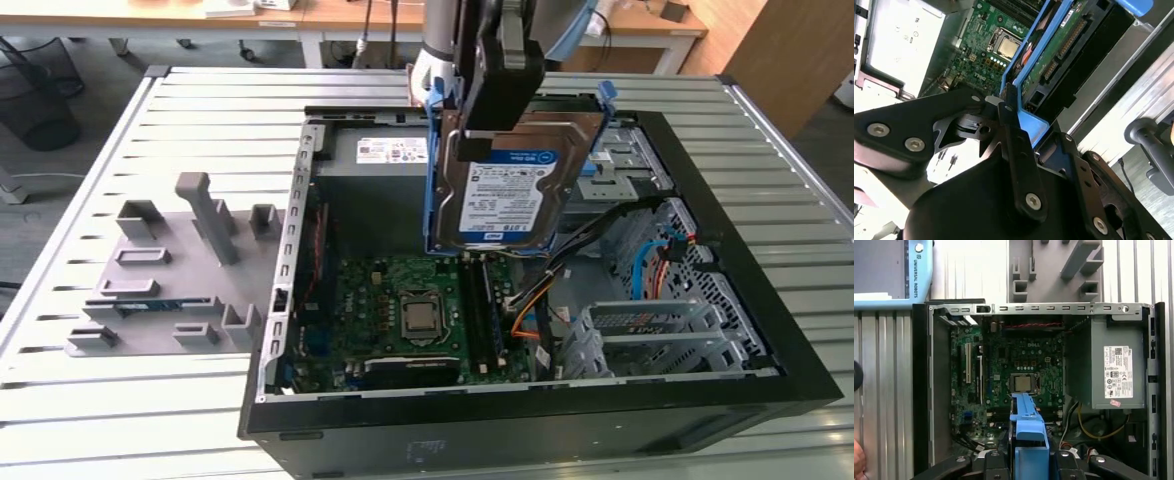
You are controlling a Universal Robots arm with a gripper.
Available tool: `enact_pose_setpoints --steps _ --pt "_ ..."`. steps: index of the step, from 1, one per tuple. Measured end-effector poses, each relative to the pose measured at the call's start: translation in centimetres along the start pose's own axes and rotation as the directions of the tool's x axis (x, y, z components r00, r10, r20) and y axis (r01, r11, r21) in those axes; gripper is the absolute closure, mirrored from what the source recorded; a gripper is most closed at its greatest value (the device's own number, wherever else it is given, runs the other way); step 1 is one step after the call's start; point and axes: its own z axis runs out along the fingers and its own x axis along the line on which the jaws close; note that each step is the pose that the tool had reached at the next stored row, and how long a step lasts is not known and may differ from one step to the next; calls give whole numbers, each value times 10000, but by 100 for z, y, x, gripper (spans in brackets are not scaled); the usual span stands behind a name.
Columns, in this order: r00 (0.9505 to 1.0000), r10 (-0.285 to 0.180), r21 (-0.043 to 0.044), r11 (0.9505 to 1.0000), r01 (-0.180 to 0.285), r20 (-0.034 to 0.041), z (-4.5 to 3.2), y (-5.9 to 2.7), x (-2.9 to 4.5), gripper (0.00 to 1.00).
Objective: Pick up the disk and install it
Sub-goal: 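Insert the disk into the insertion slot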
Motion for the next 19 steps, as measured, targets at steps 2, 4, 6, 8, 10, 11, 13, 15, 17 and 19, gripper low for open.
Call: enact_pose_setpoints --steps 2,4,6,8,10,11,13,15,17,19 --pt "10000 0 0 10000 0 -2 -1 -3 64 64" --pt "10000 0 1 10000 0 1 1 -5 144 64" --pt "10000 0 0 10000 0 1 1 -8 216 64" --pt "10000 0 1 10000 0 1 1 -10 272 64" --pt "10000 0 0 10000 0 -2 -1 -12 306 64" --pt "10000 0 1 10000 0 1 1 -14 319 64" --pt "10000 0 0 10000 0 -1 0 -36 328 64" --pt "10000 1 1 10000 -1 3 2 -76 330 64" --pt "10000 1 0 10000 -1 -1 1 -127 330 64" --pt "10000 0 1 10000 0 2 4 -178 329 64"
